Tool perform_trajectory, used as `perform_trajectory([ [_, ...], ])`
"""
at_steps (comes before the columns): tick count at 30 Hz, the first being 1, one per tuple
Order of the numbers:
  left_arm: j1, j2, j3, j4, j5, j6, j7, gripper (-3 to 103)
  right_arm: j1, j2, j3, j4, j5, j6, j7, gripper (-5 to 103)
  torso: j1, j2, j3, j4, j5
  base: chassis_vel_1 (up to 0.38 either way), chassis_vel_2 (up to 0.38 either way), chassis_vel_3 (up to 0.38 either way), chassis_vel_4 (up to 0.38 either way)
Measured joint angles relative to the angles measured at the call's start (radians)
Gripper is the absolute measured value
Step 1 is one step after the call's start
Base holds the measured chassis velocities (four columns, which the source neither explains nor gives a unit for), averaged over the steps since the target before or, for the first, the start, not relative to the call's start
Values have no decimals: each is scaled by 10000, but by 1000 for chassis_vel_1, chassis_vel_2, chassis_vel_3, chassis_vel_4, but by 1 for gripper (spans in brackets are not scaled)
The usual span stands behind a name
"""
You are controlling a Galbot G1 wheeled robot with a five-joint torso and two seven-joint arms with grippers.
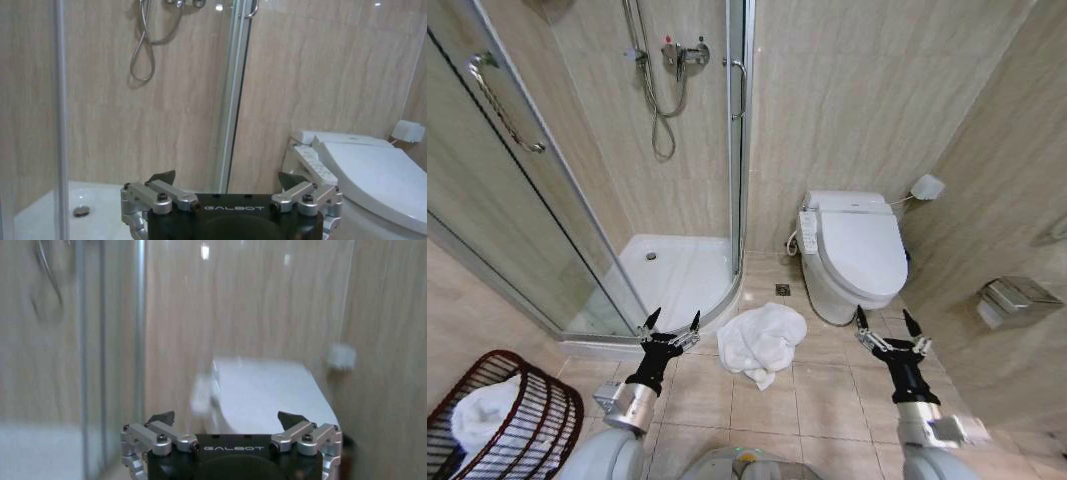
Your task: Discard the used towel into the hamper.
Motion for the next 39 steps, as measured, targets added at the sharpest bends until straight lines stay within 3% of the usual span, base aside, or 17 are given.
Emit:
perform_trajectory([
  [2, 0, -1, 0, 0, 0, 0, 1, 100, 121, -221, 35, 225, 755, -634, 73, 100, -51, -122, -71, 0, -4, 0, 0, 0, 0],
  [8, 0, 0, 0, 0, 0, 0, 0, 100, 33, -293, -357, 679, 935, -781, 5, 100, -132, -311, -176, -2, -2, 0, 0, 0, 0],
  [19, 0, 0, 0, 0, 0, 0, 0, 100, 28, -189, -436, 433, 488, 101, -480, 100, -338, -830, -493, -2, -4, 0, 0, 0, 0],
  [39, 0, 0, 0, 0, 0, 0, 0, 100, 54, -64, -300, -311, 383, 690, -608, 100, -616, -1589, -978, -1, -4, 0, 0, 0, 0],
])
